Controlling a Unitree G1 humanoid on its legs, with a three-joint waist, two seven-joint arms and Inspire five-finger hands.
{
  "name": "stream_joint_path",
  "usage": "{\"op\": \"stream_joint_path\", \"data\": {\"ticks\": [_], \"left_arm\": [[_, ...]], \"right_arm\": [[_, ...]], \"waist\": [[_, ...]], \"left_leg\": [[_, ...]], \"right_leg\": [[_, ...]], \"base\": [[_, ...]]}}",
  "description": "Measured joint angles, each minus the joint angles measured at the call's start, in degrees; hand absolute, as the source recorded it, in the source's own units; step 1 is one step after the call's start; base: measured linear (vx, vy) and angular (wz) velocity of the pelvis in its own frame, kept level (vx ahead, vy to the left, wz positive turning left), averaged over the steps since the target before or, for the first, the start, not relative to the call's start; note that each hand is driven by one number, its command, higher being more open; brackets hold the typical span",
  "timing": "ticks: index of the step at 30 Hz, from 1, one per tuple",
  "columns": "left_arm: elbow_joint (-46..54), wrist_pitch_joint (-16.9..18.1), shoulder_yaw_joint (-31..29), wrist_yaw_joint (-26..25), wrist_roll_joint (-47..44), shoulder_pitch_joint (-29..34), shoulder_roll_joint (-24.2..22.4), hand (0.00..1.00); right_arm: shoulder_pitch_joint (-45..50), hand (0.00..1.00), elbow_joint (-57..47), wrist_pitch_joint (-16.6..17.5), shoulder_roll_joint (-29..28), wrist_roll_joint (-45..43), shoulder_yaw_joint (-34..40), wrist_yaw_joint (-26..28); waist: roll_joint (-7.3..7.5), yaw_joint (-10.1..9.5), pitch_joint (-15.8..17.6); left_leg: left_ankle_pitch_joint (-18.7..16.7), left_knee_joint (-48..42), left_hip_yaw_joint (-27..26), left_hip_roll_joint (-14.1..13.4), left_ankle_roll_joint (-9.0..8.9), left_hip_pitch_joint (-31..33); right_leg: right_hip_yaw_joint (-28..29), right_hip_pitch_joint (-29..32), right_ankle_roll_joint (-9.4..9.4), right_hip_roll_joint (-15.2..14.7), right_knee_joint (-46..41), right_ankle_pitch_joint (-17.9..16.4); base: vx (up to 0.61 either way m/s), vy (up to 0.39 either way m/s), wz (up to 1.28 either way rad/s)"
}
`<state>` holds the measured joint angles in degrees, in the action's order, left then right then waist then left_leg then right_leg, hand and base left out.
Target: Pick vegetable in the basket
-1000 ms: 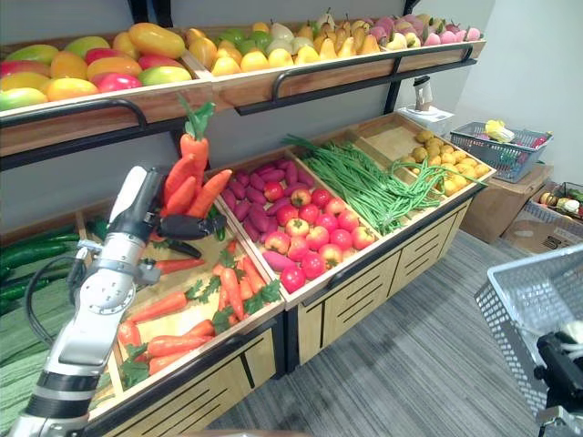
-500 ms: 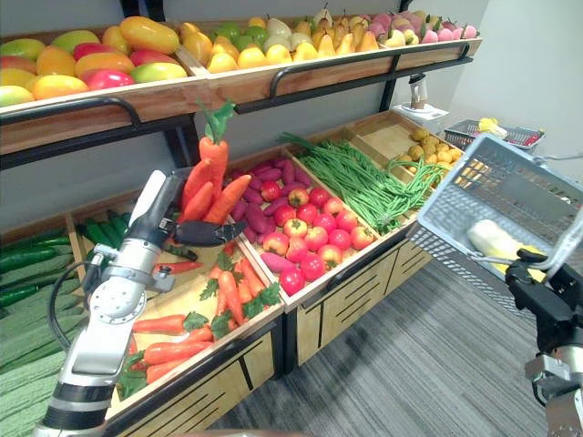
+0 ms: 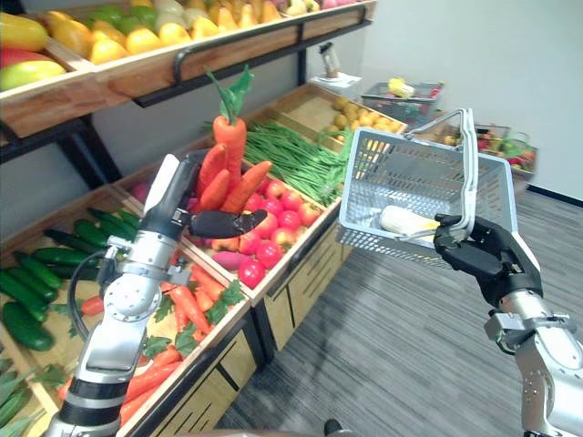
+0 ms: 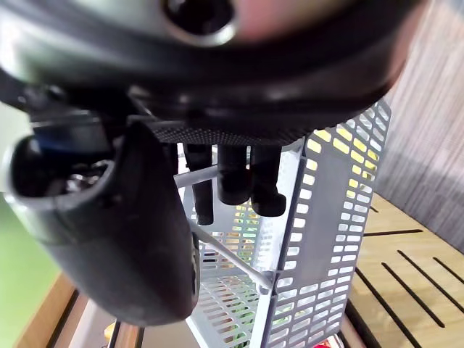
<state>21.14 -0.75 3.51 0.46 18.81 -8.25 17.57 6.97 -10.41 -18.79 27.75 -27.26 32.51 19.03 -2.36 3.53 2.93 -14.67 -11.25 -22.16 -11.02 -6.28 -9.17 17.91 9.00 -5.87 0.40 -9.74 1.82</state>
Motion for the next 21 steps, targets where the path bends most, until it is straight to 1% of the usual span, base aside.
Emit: {"op": "stream_joint_path", "data": {"ticks": [2,3,4,5,6,7,8,9,11,13,15,17,21], "left_arm": [[0.0,-0.1,0.2,0.1,1.4,0.0,0.3,0.0],[0.0,0.0,0.2,0.2,2.1,0.1,0.9,0.0],[0.1,0.0,0.1,0.3,2.1,0.1,1.4,0.0],[0.3,0.0,-0.4,0.5,2.1,0.1,2.7,0.0],[0.6,0.0,-0.8,0.7,2.1,0.1,3.2,0.0],[2.1,0.1,-1.9,1.1,2.0,0.1,3.9,0.0],[2.8,0.3,-2.4,1.2,2.0,0.2,4.0,0.0],[3.9,0.4,-3.0,1.2,2.0,0.2,4.0,0.0],[6.0,2.0,-4.3,1.2,2.0,0.2,4.0,0.0],[7.0,3.4,-5.3,1.1,1.9,0.1,4.0,0.0],[7.2,4.4,-5.6,0.5,1.4,0.1,4.0,0.0],[7.2,4.7,-6.4,0.0,0.4,0.1,4.1,0.0],[7.2,5.0,-6.6,-0.2,-1.6,-0.2,5.2,0.0]], "right_arm": [[0.6,0.0,-0.9,0.0,-0.7,0.1,0.0,-0.6],[1.9,0.0,-2.1,0.0,-0.8,0.1,0.0,-0.8],[2.4,0.0,-2.7,-0.1,-1.0,0.1,0.0,-0.8],[2.8,0.0,-3.7,-0.2,-1.2,0.1,0.0,-0.7],[2.8,0.0,-3.9,-0.3,-1.4,0.1,0.0,-0.4],[2.8,0.0,-4.0,-0.4,-1.6,0.0,-0.1,0.8],[2.8,0.0,-4.0,-0.4,-1.9,0.0,-0.1,1.5],[2.9,0.0,-4.0,-0.4,-2.1,0.0,-0.1,2.7],[3.0,0.0,-4.3,-0.4,-2.1,0.1,-0.5,4.9],[3.1,0.0,-4.3,-0.4,-2.1,0.1,-1.3,6.0],[3.1,0.0,-4.3,-0.4,-0.6,0.2,-2.2,6.5],[2.6,0.0,-4.3,-0.3,3.0,0.4,-3.9,7.1],[-0.2,0.0,-4.1,-0.3,8.4,2.7,-7.2,9.5]], "waist": [[1.77,0.11,1.1],[2.29,0.05,1.2],[2.39,-0.06,1.2],[2.3,-0.3,1.3],[2.21,-0.34,1.2],[2.09,-0.7,1.2],[2.08,-0.73,1.2],[1.95,-0.71,1.1],[1.51,-0.77,0.9],[1.32,-1.16,0.7],[1.24,-1.69,0.5],[0.91,-1.93,-0.4],[0.87,-1.99,-0.6]], "left_leg": [[-0.4,-0.1,-1.0,1.3,-0.35,-0.4],[-0.6,-0.4,-1.4,1.8,-0.14,-0.4],[-0.8,-0.6,-2.0,2.1,0.04,-0.4],[-1.1,-1.1,-2.8,2.2,0.28,-0.5],[-1.1,-1.2,-3.4,2.2,0.31,-0.7],[-1.2,-1.4,-4.5,2.3,0.32,-1.4],[-1.2,-1.4,-4.9,2.3,0.31,-1.5],[-1.1,-1.4,-5.0,2.2,0.29,-1.6],[-1.2,-1.4,-5.4,1.5,0.05,-1.5],[-1.0,-1.2,-5.4,0.9,-0.3,-1.5],[-0.7,-0.6,-5.3,0.5,-0.86,-1.4],[0.1,0.4,-5.1,0.4,-1.26,-0.9],[1.5,2.7,-4.8,0.5,-1.58,-1.6]], "right_leg": [[0.7,0.2,-0.81,-1.1,0.1,0.5],[1.0,0.2,-1.44,-1.7,0.6,0.9],[1.1,0.1,-1.71,-2.0,1.0,1.2],[1.0,0.2,-1.96,-2.5,1.8,1.6],[0.6,0.2,-1.75,-2.8,2.1,1.7],[-2.4,0.6,-0.82,-3.9,2.6,2.6],[-2.9,0.6,-1.16,-4.0,2.6,3.0],[-3.0,0.6,-1.75,-3.8,2.7,3.6],[-3.3,0.4,-1.35,-3.2,4.3,4.7],[-4.0,-1.2,-0.89,-2.8,8.0,6.7],[-4.4,-2.1,-0.71,-2.7,10.7,8.1],[-5.3,-2.4,-0.5,-2.6,12.7,9.6],[-7.0,-3.2,-0.07,-2.4,13.5,10.3]], "base": [[-0.14,0.102,-0.39],[-0.13,0.085,-0.24],[-0.13,0.092,-0.28],[-0.06,0.053,-0.29],[-0.07,0.073,-0.46],[-0.03,0.04,-0.37],[-0.01,0.032,-0.34],[0.01,0.006,-0.16],[0.03,-0.011,-0.1],[0.02,-0.004,-0.02],[0.03,-0.02,0.01],[0.04,-0.019,0.05],[0.01,-0.013,0.07]]}}
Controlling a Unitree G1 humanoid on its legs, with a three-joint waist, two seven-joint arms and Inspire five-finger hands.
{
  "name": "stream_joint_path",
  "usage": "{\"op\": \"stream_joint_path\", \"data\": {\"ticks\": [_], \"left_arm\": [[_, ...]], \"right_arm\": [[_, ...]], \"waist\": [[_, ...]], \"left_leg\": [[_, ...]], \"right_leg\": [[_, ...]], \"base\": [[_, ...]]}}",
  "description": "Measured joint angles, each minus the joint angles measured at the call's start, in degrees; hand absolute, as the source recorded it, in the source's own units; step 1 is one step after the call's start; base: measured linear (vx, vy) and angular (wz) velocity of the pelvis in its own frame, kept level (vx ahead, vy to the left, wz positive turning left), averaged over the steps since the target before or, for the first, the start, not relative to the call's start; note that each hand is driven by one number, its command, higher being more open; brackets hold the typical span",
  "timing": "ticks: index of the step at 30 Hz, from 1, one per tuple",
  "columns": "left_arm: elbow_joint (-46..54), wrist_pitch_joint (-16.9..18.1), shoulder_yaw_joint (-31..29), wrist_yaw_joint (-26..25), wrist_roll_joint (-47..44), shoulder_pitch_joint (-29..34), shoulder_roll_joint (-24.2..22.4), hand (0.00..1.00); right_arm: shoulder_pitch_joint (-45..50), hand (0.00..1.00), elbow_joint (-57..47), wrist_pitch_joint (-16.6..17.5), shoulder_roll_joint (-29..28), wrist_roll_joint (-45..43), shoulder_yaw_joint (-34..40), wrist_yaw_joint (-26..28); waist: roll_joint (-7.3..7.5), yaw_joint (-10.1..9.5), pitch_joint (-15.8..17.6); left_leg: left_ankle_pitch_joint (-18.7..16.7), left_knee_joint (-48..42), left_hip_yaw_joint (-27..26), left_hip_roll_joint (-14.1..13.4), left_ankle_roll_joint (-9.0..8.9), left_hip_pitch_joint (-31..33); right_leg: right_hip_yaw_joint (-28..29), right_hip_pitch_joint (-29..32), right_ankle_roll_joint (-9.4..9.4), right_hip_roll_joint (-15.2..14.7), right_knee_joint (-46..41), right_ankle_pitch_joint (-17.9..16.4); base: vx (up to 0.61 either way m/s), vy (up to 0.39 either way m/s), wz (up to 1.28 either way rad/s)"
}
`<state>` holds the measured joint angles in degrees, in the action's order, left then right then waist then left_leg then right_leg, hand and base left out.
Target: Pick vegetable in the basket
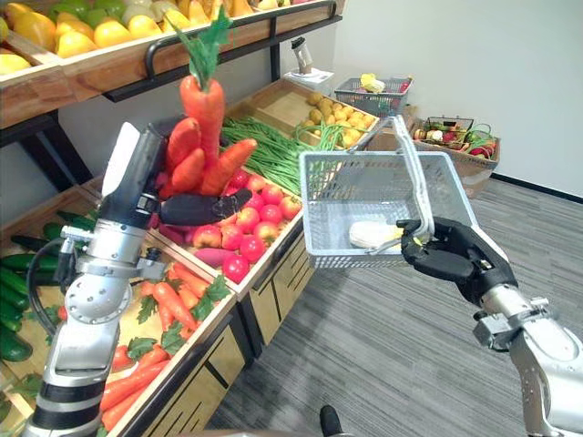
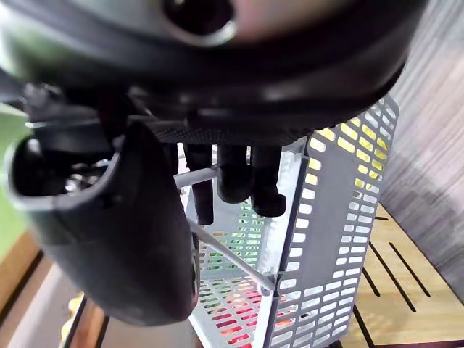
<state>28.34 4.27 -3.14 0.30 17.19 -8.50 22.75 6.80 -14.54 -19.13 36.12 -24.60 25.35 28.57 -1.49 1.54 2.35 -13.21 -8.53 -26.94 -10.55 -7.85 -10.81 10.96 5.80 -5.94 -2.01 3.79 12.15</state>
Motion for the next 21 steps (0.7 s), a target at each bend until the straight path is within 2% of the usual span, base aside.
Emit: {"op": "stream_joint_path", "data": {"ticks": [8,12,21], "left_arm": [[0.0,1.6,0.3,0.0,-1.0,-2.0,2.2,0.0],[0.0,2.3,0.2,0.7,-1.0,-2.1,3.6,0.0],[-0.6,6.0,0.8,7.7,4.0,-1.9,5.6,0.0]], "right_arm": [[-6.9,0.0,0.5,0.2,4.9,0.4,-2.9,7.8],[-8.6,0.0,0.5,0.3,4.9,2.5,-5.6,10.2],[-9.0,0.0,0.6,0.3,5.4,4.9,-10.8,12.8]], "waist": [[1.06,-0.23,-2.0],[1.61,-0.17,-3.4],[1.83,-1.12,-3.6]], "left_leg": [[0.7,0.3,0.4,0.4,0.07,1.0],[1.2,0.4,1.1,0.5,0.14,1.8],[1.6,0.5,1.5,0.8,0.08,2.0]], "right_leg": [[-0.2,0.3,0.31,-0.3,1.4,1.2],[-0.6,0.8,0.49,-0.6,1.4,1.4],[-1.0,0.9,0.79,-0.8,1.4,1.7]], "base": [[-0.02,0.007,0.01],[-0.03,0.011,0.07],[-0.02,0.01,0.02]]}}
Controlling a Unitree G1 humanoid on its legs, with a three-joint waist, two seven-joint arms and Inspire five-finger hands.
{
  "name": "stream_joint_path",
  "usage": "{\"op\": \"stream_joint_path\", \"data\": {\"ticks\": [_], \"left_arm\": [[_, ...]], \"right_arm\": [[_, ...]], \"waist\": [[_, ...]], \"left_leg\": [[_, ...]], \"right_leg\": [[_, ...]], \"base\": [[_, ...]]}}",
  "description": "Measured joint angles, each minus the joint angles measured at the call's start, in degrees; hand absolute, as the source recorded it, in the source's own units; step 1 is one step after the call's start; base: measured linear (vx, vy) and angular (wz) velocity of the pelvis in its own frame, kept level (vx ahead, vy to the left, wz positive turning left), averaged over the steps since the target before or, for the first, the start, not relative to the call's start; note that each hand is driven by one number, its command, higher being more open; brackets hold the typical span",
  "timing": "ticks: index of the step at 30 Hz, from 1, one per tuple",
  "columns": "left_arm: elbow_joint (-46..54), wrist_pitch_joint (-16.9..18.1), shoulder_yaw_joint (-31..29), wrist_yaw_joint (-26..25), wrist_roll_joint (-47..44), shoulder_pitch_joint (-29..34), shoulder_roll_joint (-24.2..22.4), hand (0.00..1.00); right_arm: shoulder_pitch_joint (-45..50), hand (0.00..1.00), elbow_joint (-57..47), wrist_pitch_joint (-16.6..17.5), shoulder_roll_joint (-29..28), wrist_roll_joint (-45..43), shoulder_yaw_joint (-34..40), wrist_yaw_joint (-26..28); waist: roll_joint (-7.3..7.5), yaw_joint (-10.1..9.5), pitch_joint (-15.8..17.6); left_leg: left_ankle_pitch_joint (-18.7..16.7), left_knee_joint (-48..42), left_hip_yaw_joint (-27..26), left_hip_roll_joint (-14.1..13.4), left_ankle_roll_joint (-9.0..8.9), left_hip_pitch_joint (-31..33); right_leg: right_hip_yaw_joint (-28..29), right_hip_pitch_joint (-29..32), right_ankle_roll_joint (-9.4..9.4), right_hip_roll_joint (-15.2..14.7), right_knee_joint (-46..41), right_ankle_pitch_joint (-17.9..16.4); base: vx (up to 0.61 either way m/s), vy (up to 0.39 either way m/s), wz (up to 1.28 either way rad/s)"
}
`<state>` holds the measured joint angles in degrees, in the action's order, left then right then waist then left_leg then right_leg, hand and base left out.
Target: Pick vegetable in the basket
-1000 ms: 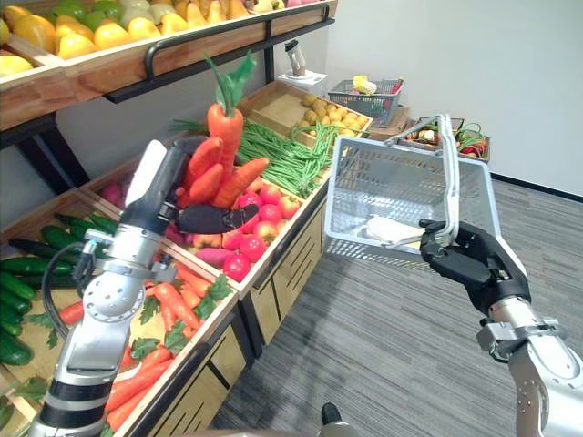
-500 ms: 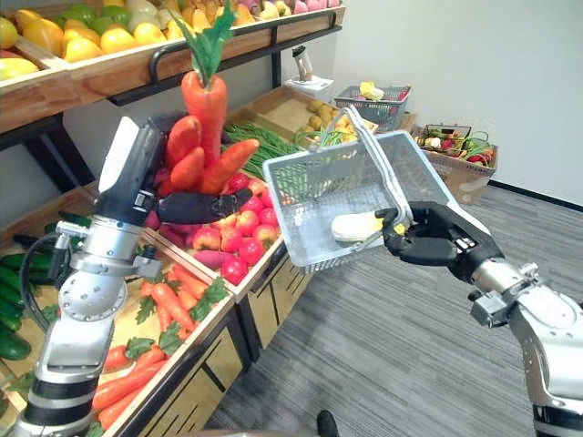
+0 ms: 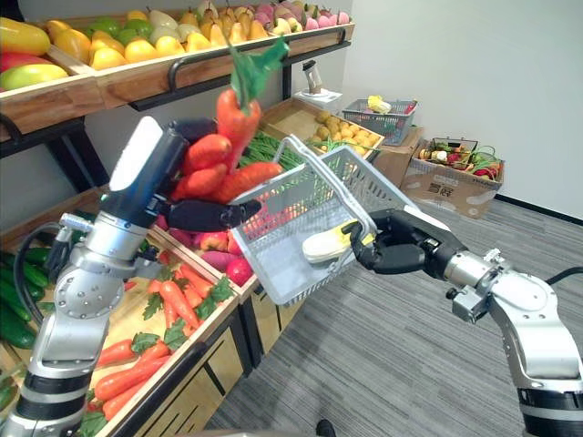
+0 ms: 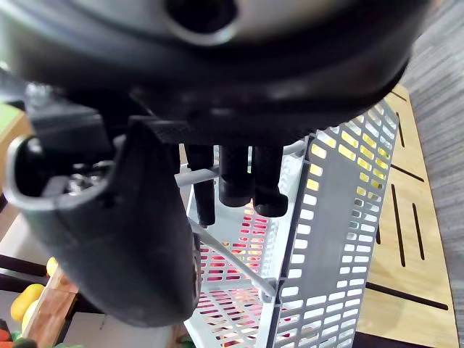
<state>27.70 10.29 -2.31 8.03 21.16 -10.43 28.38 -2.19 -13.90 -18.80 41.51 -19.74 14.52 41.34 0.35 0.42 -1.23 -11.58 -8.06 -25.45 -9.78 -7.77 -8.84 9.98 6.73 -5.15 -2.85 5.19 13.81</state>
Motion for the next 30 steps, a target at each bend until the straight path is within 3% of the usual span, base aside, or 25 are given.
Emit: {"op": "stream_joint_path", "data": {"ticks": [12,14,15,21,30], "left_arm": [[-7.0,1.8,6.5,7.5,6.3,1.1,2.8,0.0],[-7.4,2.3,6.6,7.7,6.5,2.4,2.9,0.0],[-9.5,5.6,7.0,7.6,6.5,5.3,2.9,0.0],[-15.0,8.0,7.0,7.5,6.4,7.4,2.8,0.0],[-28.3,6.9,7.8,6.0,6.5,7.5,1.1,0.0]], "right_arm": [[-2.4,0.0,-1.7,0.1,1.1,1.9,-1.3,1.4],[-2.6,0.0,-2.2,0.1,1.5,1.9,-2.0,1.3],[-2.6,0.0,-2.9,0.3,1.6,1.9,-2.5,1.9],[-2.6,0.0,-3.1,0.7,2.0,1.8,-2.5,2.6],[-2.6,0.0,-10.2,1.2,5.8,1.8,-4.7,8.8]], "waist": [[-0.02,-0.04,0.0],[-0.03,0.01,0.0],[-0.04,-0.02,0.0],[-0.39,-0.03,-0.2],[-0.53,0.54,-0.7]], "left_leg": [[0.1,0.0,-0.8,-0.2,-0.12,-0.3],[0.1,0.0,-1.2,-0.3,-0.12,-0.4],[0.1,-0.1,-2.1,-0.3,-0.16,-0.6],[0.2,0.0,-2.3,-0.4,-0.31,-1.0],[0.3,1.2,-4.5,-0.5,-0.62,-2.1]], "right_leg": [[0.5,0.2,0.28,0.4,0.0,0.3],[0.9,0.3,0.26,0.6,0.0,0.4],[1.3,0.5,0.31,0.8,0.3,0.5],[1.4,0.6,0.37,1.0,0.3,0.5],[3.1,1.2,0.56,1.9,0.2,0.5]], "base": [[0.0,0.01,-0.03],[-0.02,0.031,-0.13],[-0.03,0.041,-0.15],[0.0,0.01,-0.03],[0.01,0.024,-0.11]]}}
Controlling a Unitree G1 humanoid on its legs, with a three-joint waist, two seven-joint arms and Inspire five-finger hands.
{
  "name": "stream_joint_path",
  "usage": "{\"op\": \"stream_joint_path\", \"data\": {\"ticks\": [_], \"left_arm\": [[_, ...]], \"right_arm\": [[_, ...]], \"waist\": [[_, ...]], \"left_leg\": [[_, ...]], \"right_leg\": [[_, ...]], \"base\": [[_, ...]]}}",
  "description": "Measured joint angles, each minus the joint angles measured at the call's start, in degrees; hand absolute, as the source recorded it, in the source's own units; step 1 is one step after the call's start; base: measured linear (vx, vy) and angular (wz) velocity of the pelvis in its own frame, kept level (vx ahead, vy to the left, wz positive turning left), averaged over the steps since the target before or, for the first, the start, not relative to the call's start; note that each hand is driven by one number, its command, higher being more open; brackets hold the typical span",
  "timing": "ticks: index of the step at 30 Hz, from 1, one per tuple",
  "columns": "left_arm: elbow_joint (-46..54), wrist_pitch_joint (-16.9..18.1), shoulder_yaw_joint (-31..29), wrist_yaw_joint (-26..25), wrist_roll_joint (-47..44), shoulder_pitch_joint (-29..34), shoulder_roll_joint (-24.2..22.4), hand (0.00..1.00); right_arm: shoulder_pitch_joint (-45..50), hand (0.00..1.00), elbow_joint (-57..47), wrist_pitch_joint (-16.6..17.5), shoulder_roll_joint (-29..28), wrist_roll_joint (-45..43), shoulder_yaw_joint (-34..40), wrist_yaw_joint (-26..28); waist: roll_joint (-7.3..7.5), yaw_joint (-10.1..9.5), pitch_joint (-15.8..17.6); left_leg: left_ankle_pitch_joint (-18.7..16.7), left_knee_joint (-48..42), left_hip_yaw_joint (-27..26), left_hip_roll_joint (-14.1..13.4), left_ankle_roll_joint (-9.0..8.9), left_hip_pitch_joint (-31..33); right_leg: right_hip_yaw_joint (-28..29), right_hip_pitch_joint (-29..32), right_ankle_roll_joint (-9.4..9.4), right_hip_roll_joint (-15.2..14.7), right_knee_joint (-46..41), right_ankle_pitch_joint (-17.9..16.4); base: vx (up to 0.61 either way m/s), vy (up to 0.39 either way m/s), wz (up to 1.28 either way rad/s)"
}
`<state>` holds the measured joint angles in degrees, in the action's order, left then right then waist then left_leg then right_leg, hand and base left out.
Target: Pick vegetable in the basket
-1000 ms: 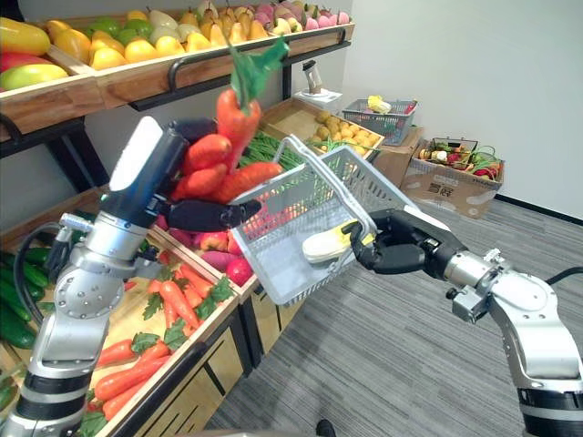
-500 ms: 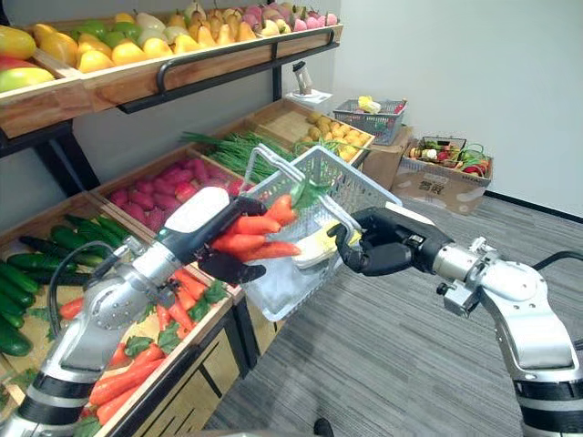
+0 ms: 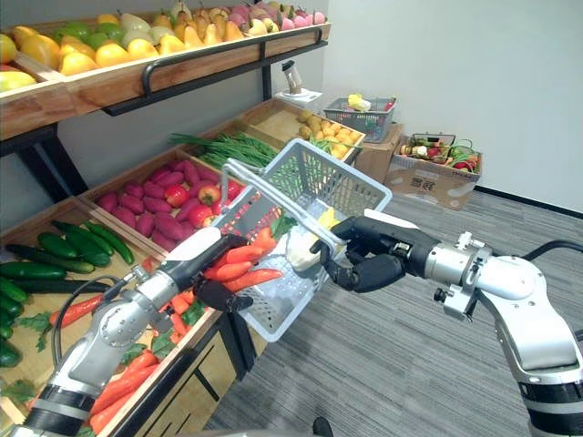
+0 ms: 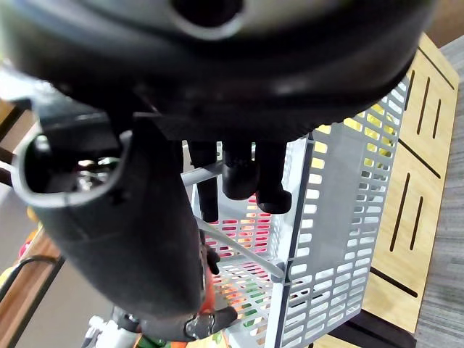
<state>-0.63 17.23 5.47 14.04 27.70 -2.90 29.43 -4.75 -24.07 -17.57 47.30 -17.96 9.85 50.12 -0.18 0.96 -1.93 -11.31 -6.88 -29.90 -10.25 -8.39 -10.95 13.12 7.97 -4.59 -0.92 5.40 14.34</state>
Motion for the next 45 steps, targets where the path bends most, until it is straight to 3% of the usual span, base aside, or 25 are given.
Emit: {"op": "stream_joint_path", "data": {"ticks": [10,11,19,22,25,27,30,35,38,45], "left_arm": [[-9.9,-1.5,4.7,-2.6,4.4,-3.7,-0.5,0.0],[-11.8,-1.8,5.2,-2.2,4.7,-3.8,-0.5,1.0],[-12.4,-4.8,7.7,1.3,6.7,-8.7,0.7,1.0],[-7.1,-6.3,8.1,3.0,6.6,-10.9,3.0,1.0],[4.2,-8.9,10.8,10.8,1.4,-17.1,7.1,1.0],[14.4,-11.3,12.4,19.0,-7.1,-20.9,10.9,1.0],[20.1,-14.4,13.3,26.3,-17.6,-23.4,12.1,1.0],[23.6,-21.5,13.7,32.7,-25.2,-26.1,17.7,1.0],[24.5,-25.4,13.7,36.0,-27.7,-26.1,18.6,1.0],[25.4,-27.9,13.3,37.9,-29.9,-26.1,19.7,1.0]], "right_arm": [[-0.1,0.0,-5.6,-0.7,0.0,-0.9,-1.6,2.9],[-0.1,0.0,-6.0,-0.7,0.1,-1.4,-2.2,3.2],[-0.3,0.0,-6.8,-1.0,0.2,-1.8,-2.3,0.9],[-0.6,0.0,-6.8,-1.7,0.3,-2.5,-2.2,-0.2],[-0.6,0.0,-6.8,-1.7,0.4,-2.5,-2.6,0.0],[-1.5,0.0,-6.3,-2.0,0.4,-5.5,-2.5,-0.7],[-2.4,0.0,-6.0,-2.5,0.2,-8.9,-2.6,-1.1],[-2.8,0.0,-6.0,-3.4,0.1,-11.3,-3.1,-0.8],[-2.8,0.0,-6.0,-4.0,0.1,-11.3,-3.5,-0.6],[-2.3,0.0,-5.8,-4.7,-0.1,-11.4,-3.4,-0.6]], "waist": [[-0.24,2.46,-0.6],[-0.45,2.8,-0.8],[-1.01,3.18,-1.2],[-1.58,3.36,-1.6],[-1.63,3.28,-1.6],[-2.19,3.15,-2.0],[-2.95,2.73,-2.5],[-2.88,1.6,-3.1],[-2.5,1.43,-3.1],[-2.05,1.04,-2.9]], "left_leg": [[0.1,0.6,-3.0,-0.1,-0.45,-0.5],[0.2,0.7,-3.3,-0.2,-0.54,-0.8],[0.5,0.7,-4.9,-0.4,-1.24,-1.6],[0.7,0.8,-5.0,-0.9,-1.55,-1.9],[0.8,0.8,-4.1,-1.6,-1.83,-2.0],[0.9,1.0,-3.6,-1.8,-1.97,-2.1],[1.2,1.3,-2.6,-1.9,-2.12,-2.6],[1.4,1.8,-2.4,-1.9,-2.13,-2.7],[1.4,1.8,-1.9,-1.9,-2.12,-2.3],[1.4,1.9,-1.2,-2.0,-2.13,-1.9]], "right_leg": [[2.7,1.2,0.16,1.3,-0.2,0.7],[2.9,1.2,0.18,1.5,-0.2,0.9],[3.1,1.0,0.5,1.9,0.0,0.6],[2.7,0.8,0.98,2.1,-0.1,0.8],[1.4,0.1,1.1,2.1,-0.2,1.0],[0.7,-0.2,1.3,2.2,-0.1,0.8],[-0.5,-0.8,1.41,2.2,0.1,-0.1],[-6.1,-1.1,1.59,1.0,0.1,-0.4],[-7.2,-1.1,1.6,0.6,0.0,-0.3],[-8.3,-1.0,1.56,0.5,-0.1,0.1]], "base": [[0.01,0.017,-0.16],[0.02,0.0,-0.12],[-0.02,0.002,-0.09],[0.0,0.0,0.0],[0.02,0.003,0.17],[0.01,0.007,0.13],[0.0,0.01,0.15],[-0.03,0.015,0.05],[-0.03,0.036,0.08],[0.0,0.043,0.06]]}}
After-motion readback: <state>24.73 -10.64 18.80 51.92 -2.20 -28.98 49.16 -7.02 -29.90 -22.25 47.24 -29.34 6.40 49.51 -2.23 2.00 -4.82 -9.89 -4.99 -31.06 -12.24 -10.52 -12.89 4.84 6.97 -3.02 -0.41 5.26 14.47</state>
